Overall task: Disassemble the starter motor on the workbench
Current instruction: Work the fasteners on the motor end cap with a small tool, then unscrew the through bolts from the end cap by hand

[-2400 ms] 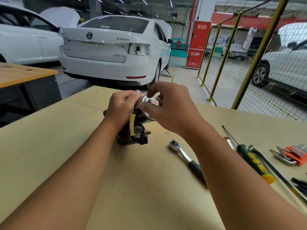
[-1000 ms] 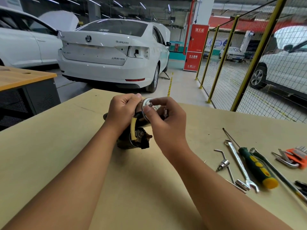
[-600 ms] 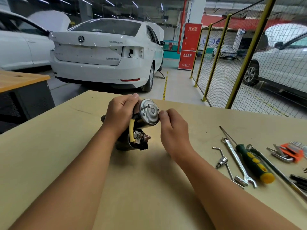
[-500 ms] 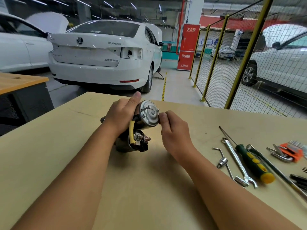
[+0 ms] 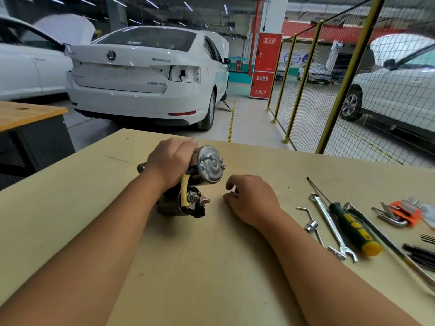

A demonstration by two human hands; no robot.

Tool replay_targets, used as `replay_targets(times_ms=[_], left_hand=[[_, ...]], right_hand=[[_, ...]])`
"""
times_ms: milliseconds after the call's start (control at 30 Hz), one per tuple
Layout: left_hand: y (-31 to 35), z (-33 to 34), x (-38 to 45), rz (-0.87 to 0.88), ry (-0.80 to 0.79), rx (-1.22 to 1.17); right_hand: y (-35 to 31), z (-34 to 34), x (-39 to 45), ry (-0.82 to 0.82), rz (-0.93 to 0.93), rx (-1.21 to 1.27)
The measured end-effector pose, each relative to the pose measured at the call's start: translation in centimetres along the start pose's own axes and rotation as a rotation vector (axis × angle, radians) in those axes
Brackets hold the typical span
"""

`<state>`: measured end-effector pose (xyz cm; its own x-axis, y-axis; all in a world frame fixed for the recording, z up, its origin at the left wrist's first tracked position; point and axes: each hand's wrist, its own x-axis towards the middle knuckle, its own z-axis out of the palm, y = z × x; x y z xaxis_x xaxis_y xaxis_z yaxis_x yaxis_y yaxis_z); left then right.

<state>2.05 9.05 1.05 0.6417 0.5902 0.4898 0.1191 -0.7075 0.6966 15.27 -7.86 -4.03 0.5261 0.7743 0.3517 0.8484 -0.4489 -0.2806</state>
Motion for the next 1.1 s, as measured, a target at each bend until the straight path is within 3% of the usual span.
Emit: replay_targets(times_ms=[67, 167, 333, 500, 600, 867, 1100], left_hand=[[0.1, 0.2, -0.6, 0.079, 0.006, 0.215], [0.6, 0.8, -1.3, 0.188, 0.022, 0.454], [0.6, 0.5, -1.3, 0.156, 0.002, 0.514], [1.0, 0.8, -1.6, 0.174, -0.042, 0.632], [1.1, 0.8, -1.7, 0.166, -0.043, 0.620], [1.2, 0.9, -1.8, 0.158, -0.035, 0.626], [1.3, 0.8, -2.4, 0.179, 0.007, 0.570]], right_hand=[[-0.3, 0.1, 0.0, 0.070, 0.012, 0.062], [-0.8, -0.2, 0.0, 0.328, 0.034, 0.308], [-2.7, -1.2, -2.2, 0.555, 0.026, 0.753], [-4.1, -0.6, -5.7, 0.314, -0.004, 0.774], [-4.4, -0.8, -5.4, 0.288, 0.096, 0.799], [-4.3, -0.8, -5.1, 0.271, 0.078, 0.736], [-4.6, -0.4, -4.8, 0.254, 0.116, 0.898]])
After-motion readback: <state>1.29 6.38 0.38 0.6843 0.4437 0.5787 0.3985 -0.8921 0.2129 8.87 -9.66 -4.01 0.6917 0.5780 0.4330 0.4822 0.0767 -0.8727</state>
